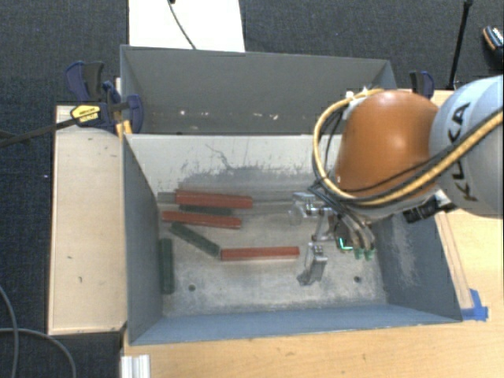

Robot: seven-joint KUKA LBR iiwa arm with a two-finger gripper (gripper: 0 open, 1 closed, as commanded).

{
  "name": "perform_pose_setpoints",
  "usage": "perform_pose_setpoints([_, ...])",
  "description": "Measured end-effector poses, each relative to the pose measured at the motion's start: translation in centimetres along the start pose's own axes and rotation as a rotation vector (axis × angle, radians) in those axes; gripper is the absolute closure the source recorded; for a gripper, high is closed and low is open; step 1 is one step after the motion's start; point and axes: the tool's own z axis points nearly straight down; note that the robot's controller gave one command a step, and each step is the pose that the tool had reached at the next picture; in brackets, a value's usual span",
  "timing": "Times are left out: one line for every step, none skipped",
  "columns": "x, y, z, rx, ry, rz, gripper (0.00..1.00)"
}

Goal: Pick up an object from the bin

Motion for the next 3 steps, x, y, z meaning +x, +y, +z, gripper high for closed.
perform_pose_setpoints([-5.5,-5.5,13.7,0.0,-0.002,-0.041,0.0])
perform_pose_setpoints([-5.7,-1.0,15.2,-0.001,-0.003,-0.294,0.0])
perform_pose_setpoints([-5.7,-1.2,15.2,0.0,-0.004,-0.288,1.0])
